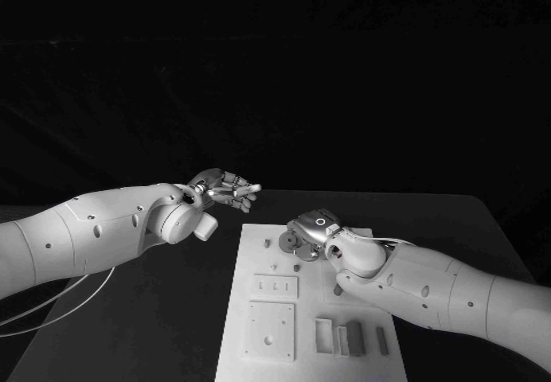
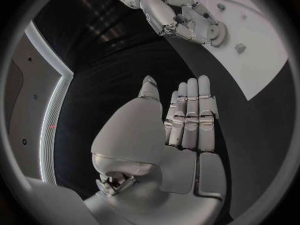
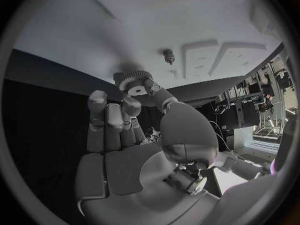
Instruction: Assemble the parts on the task board
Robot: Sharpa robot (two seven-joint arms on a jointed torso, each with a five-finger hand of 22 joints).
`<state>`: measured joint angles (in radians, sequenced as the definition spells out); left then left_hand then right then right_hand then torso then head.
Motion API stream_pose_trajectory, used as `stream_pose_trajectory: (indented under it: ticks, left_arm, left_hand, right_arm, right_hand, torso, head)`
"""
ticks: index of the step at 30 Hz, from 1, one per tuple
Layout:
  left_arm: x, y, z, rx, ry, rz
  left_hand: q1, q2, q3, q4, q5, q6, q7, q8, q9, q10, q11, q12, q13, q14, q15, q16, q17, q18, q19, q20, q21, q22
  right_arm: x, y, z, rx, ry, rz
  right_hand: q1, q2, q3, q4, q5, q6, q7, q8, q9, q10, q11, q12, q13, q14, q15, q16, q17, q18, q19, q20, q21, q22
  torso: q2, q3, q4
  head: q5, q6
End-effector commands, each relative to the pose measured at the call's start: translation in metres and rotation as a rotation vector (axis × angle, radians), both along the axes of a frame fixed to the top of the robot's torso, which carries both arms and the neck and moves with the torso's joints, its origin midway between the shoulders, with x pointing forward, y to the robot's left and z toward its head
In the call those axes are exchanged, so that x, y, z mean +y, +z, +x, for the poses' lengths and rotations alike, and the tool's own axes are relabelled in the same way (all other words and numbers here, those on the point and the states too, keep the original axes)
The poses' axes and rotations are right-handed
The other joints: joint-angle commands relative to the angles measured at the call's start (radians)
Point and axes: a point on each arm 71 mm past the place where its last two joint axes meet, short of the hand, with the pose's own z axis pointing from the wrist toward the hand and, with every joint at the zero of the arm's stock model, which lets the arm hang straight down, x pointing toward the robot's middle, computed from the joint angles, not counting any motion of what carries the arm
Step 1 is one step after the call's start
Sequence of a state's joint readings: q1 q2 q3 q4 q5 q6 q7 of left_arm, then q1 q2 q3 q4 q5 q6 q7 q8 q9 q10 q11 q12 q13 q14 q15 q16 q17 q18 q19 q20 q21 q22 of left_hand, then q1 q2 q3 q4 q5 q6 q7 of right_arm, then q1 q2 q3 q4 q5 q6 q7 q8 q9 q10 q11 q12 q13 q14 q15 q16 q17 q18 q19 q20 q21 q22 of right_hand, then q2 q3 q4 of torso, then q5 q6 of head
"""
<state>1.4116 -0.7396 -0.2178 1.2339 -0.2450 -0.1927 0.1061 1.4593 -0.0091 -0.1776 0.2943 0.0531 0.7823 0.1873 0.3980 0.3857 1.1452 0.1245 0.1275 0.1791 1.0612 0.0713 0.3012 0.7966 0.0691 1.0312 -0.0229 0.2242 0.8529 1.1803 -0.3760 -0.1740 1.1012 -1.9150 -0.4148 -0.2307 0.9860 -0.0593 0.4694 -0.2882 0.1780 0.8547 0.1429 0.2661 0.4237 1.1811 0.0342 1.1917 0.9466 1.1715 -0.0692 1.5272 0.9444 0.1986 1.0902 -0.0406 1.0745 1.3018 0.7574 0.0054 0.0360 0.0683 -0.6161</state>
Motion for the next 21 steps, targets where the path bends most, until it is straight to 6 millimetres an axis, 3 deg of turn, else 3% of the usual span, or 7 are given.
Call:
stream_pose_trajectory:
  ticks: [1, 11, 21]
  left_arm:
    - [-0.0019, 0.0017, 0.0002, -0.009, -0.014, -0.005]
    - [-0.0025, 0.0013, 0.0003, -0.004, -0.017, -0.004]
    - [-0.0024, 0.0014, 0.0002, -0.004, -0.017, -0.004]
  left_hand:
    - [0.009, 0.002, -0.005, -0.001, -0.004, 0.005, 0.002, -0.004, 0.001, 0.008, 0.001, -0.006, 0.001, -0.001, 0.005, -0.007, 0.001, 0.012, -0.005, 0.0, -0.003, 0.001]
    - [0.011, 0.003, -0.004, -0.001, -0.004, 0.005, 0.002, -0.004, 0.001, 0.009, 0.001, -0.007, 0.002, -0.001, 0.005, -0.008, 0.002, 0.012, -0.004, 0.0, -0.004, 0.001]
    - [0.012, 0.002, -0.004, -0.001, -0.004, 0.004, 0.002, -0.005, 0.001, 0.008, 0.001, -0.008, 0.002, -0.001, 0.005, -0.008, 0.002, 0.012, -0.004, 0.0, -0.004, 0.002]
  right_arm:
    - [0.0014, -0.004, -0.0011, 0.029, 0.006, -0.016]
    - [-0.0002, -0.0051, -0.0006, 0.044, 0.004, -0.015]
    - [-0.0021, -0.0061, 0.0, 0.054, 0.002, -0.019]
  right_hand:
    - [0.002, -0.016, 0.003, 0.005, 0.005, -0.003, 0.012, -0.008, -0.003, -0.001, 0.007, -0.007, 0.002, -0.005, 0.007, -0.004, -0.001, 0.063, 0.004, -0.003, -0.005, -0.002]
    - [0.004, -0.016, 0.01, 0.006, 0.005, -0.032, 0.015, -0.024, -0.012, 0.0, 0.011, -0.004, 0.006, 0.002, 0.011, -0.001, 0.011, 0.063, 0.007, -0.003, -0.005, -0.002]
    - [0.027, 0.013, 0.016, -0.002, 0.005, -0.036, 0.013, -0.024, -0.013, -0.001, 0.009, -0.004, 0.01, -0.001, 0.01, -0.001, 0.011, 0.063, 0.004, -0.004, -0.004, 0.0]
  torso:
    - [0.0, 0.0002, -0.001]
    - [0.0, 0.0004, -0.0003]
    - [0.0, 0.0002, -0.0011]
  head:
    - [0.0, 0.001]
    - [-0.005, 0.001]
    - [-0.004, 0.0]
